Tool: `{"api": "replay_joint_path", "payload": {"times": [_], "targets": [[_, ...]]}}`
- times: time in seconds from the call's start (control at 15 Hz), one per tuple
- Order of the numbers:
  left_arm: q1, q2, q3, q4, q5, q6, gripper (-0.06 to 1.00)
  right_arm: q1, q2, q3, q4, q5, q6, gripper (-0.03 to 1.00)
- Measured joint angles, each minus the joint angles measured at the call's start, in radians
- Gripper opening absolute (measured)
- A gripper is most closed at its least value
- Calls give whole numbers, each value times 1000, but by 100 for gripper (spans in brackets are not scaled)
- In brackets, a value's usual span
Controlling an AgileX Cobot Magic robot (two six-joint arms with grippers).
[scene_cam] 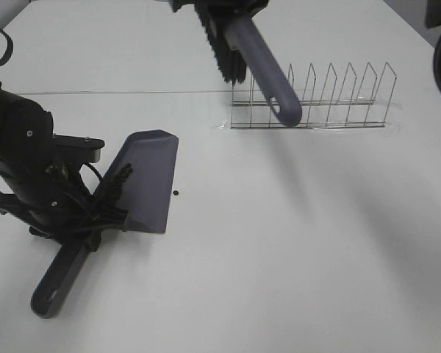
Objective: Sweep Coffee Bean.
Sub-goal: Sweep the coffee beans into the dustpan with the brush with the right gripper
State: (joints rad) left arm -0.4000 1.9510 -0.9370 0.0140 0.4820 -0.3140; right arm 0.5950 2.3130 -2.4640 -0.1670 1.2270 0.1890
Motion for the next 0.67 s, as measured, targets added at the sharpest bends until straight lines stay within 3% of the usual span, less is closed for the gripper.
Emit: {"api": "replay_joint_path", "payload": {"times": [0.13, 0.33, 0.47, 0.67], "targets": [[0, 0, 0, 0, 0, 0, 36, -77, -66, 79, 12, -1, -1, 34], [0, 0, 0, 0, 0, 0, 36, -155, -197, 315, 16, -1, 1, 34], [0, 0, 0, -2, 0, 0, 36, -154, -255, 466, 52, -1, 2, 34], [0, 0, 0, -3, 1, 0, 36, -66, -232, 631, 167, -1, 0, 34]]}}
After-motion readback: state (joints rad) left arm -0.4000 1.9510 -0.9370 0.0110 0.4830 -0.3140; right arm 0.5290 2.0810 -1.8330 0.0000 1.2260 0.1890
